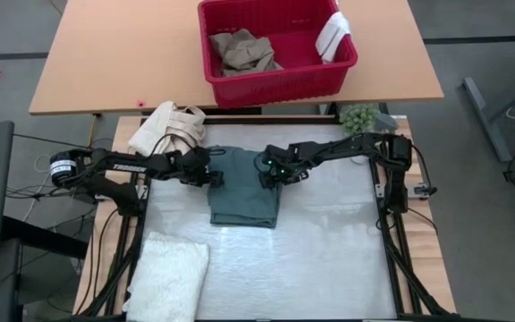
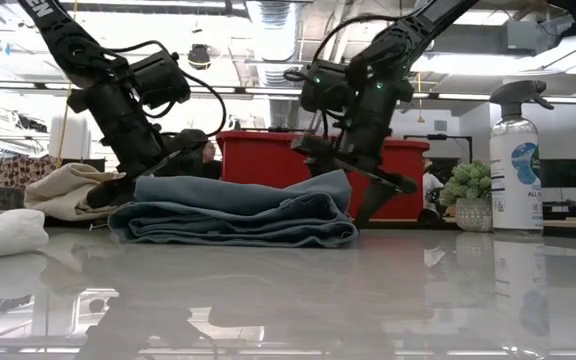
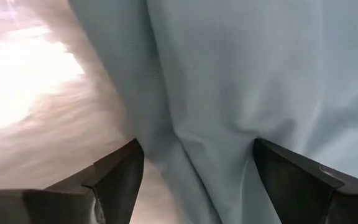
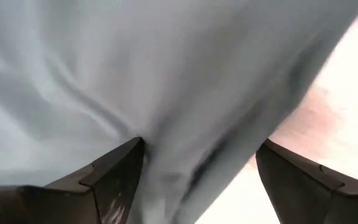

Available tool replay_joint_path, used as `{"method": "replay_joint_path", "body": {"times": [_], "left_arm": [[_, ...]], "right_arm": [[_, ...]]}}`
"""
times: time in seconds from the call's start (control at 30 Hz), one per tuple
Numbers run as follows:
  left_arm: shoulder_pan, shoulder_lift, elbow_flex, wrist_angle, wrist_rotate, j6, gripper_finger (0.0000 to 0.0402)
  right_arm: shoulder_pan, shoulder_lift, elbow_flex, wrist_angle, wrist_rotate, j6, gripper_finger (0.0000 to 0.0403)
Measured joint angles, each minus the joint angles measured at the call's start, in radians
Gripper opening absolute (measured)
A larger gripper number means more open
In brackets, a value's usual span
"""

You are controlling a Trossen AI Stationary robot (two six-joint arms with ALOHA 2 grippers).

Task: Fold Laundry from Bin
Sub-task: Stack the blue pants on top of the white shirt

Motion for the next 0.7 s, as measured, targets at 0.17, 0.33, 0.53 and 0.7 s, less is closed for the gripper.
{"method": "replay_joint_path", "body": {"times": [0.17, 0.33, 0.53, 0.7], "left_arm": [[0.012, 0.0, 0.0, 0.019, 0.073, 0.022, 0.0292], [0.029, 0.0, 0.0, 0.018, 0.102, 0.05, 0.0292], [0.03, 0.0, 0.0, 0.017, 0.103, 0.039, 0.0292], [0.03, 0.0, 0.0, 0.017, 0.086, 0.026, 0.0292]], "right_arm": [[-0.02, -0.044, 0.058, -0.049, -0.002, -0.002, 0.0343], [-0.022, -0.099, 0.068, -0.162, 0.077, -0.003, 0.0362], [-0.005, -0.092, 0.053, -0.149, 0.072, 0.064, 0.0371], [0.02, -0.07, 0.047, -0.138, 0.164, 0.127, 0.037]]}}
